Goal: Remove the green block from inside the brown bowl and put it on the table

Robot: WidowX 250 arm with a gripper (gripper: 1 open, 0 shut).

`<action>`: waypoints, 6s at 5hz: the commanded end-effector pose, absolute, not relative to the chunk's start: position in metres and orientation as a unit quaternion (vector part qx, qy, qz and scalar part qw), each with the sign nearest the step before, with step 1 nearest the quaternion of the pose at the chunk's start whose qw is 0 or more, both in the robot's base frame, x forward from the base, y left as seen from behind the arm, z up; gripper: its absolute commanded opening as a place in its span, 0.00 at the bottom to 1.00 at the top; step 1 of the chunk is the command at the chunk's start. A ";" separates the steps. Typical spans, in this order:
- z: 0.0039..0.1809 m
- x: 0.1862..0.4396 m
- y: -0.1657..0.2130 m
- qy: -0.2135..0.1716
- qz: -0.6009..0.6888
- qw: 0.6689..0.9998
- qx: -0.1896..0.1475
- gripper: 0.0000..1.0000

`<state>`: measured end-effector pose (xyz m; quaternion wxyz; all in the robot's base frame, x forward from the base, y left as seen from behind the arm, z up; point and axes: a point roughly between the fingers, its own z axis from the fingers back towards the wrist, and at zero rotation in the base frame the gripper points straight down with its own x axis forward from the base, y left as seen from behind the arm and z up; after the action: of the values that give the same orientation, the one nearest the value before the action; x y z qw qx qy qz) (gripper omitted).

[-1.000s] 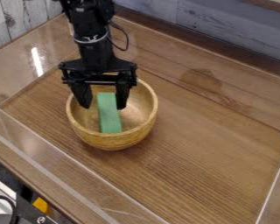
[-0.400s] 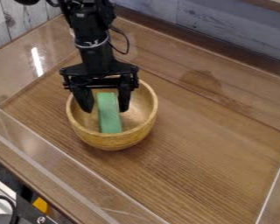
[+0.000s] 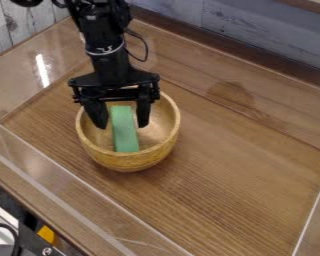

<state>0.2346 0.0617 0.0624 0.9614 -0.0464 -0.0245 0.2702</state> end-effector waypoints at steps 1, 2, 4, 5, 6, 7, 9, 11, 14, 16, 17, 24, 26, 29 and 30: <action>0.076 0.240 0.061 -0.059 0.266 0.961 -0.041 1.00; 0.077 0.239 0.059 -0.064 0.267 0.961 -0.037 1.00; 0.066 0.235 0.059 -0.059 0.274 0.960 -0.022 1.00; 0.061 0.233 0.059 -0.057 0.278 0.959 -0.016 1.00; 0.056 0.233 0.058 -0.054 0.282 0.958 -0.013 1.00; 0.053 0.233 0.056 -0.052 0.285 0.957 -0.012 1.00; 0.047 0.234 0.053 -0.048 0.289 0.956 -0.009 1.00; 0.044 0.236 0.051 -0.045 0.293 0.955 -0.006 1.00; 0.041 0.239 0.049 -0.041 0.301 0.953 -0.004 1.00; 0.038 0.240 0.049 -0.037 0.307 0.951 -0.002 1.00; 0.037 0.240 0.049 -0.035 0.310 0.950 -0.001 1.00; 0.077 0.240 0.034 -0.025 0.299 0.953 -0.038 0.00; 0.099 0.247 -0.007 -0.026 0.202 0.977 -0.060 0.00; 0.063 0.269 -0.061 -0.042 0.136 0.988 -0.051 0.00; 0.056 0.274 -0.071 -0.052 0.120 0.990 -0.050 0.00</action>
<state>0.2643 -0.0687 0.0444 0.9909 -0.0435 -0.0285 0.1242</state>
